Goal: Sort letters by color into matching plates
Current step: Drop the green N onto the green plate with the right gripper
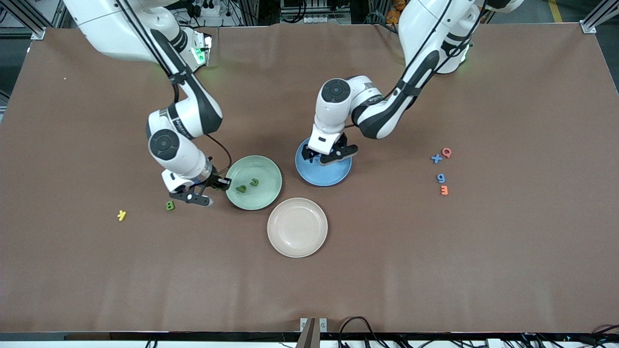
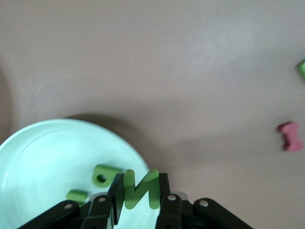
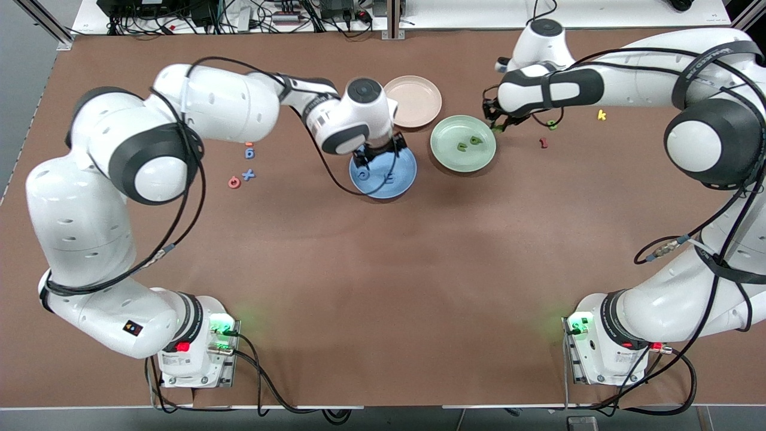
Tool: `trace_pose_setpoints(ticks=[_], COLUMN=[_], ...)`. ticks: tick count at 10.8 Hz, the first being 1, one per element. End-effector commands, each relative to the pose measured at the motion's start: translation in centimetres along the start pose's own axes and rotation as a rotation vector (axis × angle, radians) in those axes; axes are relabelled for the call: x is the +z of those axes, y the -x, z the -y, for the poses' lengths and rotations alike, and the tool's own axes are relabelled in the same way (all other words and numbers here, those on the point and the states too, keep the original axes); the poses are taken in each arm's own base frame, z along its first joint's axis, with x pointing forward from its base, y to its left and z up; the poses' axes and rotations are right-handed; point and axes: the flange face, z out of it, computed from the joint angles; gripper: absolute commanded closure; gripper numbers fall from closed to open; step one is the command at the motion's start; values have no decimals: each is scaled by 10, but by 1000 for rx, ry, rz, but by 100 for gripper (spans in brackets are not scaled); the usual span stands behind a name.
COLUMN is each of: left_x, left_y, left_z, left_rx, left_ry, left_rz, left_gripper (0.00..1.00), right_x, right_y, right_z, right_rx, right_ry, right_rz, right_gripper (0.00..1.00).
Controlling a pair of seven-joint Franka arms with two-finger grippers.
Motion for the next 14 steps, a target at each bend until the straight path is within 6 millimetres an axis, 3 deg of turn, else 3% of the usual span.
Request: trace_pose_setpoints(ticks=[1,3,5,6,7,8,10,11,12,14], left_x=[-35,-43,-49,-51,-56,-61,-66,-70,-66,-63], left_y=[-33,-63,-77,-82,-90,-99,-112,-128,-130,-150], left_z=[15,26,35,38,41,48,60,72,79,111], left_rx=[33,60,50,57,66,71,138,158,188,277], left_ry=[-45,-49,-67,-81,-80,-90,-141,-155,-169,-202], left_rz=[-54,-66,-71,-71,-76,-80,-69,-65,-56,-37], left_gripper=[0,0,0,0,0,0,0,0,0,0], right_x=[23,30,33,31,29,29,21,14,12,11], right_y=[23,28,31,29,27,24,14,7,1,-13], right_z=[37,51,57,57,57,53,39,33,25,6], right_rx=[58,86,95,93,93,70,-90,-168,-231,-302], right_ry=[19,19,20,18,14,21,62,80,90,97], right_rz=[28,31,34,31,28,26,70,97,115,114], right_gripper=[67,67,65,47,10,0,0,0,0,0])
